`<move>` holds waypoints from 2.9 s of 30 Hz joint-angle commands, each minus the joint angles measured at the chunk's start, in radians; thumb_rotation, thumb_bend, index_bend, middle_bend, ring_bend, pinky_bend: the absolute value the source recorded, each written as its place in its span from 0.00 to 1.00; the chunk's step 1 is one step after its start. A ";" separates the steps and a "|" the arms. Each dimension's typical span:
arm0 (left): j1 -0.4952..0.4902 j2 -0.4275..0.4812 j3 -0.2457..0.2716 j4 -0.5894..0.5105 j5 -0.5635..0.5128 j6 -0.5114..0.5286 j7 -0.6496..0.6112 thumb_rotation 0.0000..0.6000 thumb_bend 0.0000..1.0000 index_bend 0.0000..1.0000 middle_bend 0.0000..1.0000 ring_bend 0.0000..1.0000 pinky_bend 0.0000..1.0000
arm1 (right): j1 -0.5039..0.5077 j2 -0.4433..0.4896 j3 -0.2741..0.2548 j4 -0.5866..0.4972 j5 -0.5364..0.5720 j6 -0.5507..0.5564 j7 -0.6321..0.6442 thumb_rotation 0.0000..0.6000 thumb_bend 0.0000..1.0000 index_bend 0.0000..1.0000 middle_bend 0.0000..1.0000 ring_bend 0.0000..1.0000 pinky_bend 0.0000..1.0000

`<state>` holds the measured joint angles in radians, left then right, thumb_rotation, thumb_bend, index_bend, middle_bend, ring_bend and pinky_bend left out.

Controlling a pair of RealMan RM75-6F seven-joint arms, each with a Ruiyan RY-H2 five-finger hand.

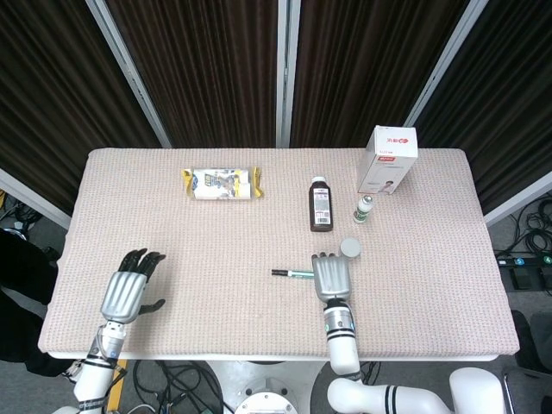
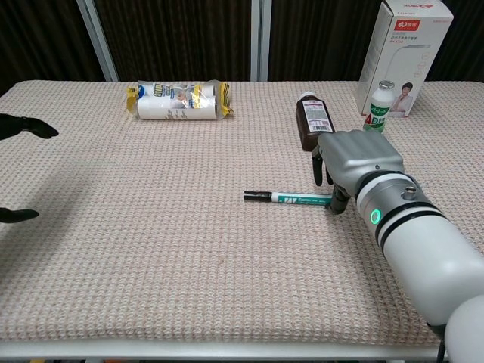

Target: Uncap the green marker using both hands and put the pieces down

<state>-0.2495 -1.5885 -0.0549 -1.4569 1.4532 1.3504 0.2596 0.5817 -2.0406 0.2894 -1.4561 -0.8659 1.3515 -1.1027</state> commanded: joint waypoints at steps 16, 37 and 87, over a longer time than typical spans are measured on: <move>-0.009 -0.001 0.009 0.015 -0.021 -0.033 -0.022 1.00 0.00 0.20 0.16 0.09 0.13 | 0.050 -0.082 0.029 0.133 0.032 -0.016 0.054 1.00 0.22 0.49 0.47 0.48 0.65; -0.013 0.001 0.014 0.016 -0.035 -0.050 -0.026 1.00 0.00 0.20 0.16 0.09 0.13 | 0.077 -0.113 0.030 0.169 0.060 -0.023 0.046 1.00 0.22 0.49 0.53 0.50 0.65; -0.323 -0.174 -0.294 -0.055 -0.393 -0.202 0.358 1.00 0.04 0.31 0.27 0.18 0.29 | 0.361 -0.188 0.240 0.329 0.008 -0.039 -0.007 1.00 0.29 0.65 0.64 0.57 0.64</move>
<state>-0.5192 -1.7209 -0.3111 -1.5229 1.1168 1.1633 0.5475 0.9336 -2.2212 0.5228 -1.1387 -0.8543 1.3156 -1.1174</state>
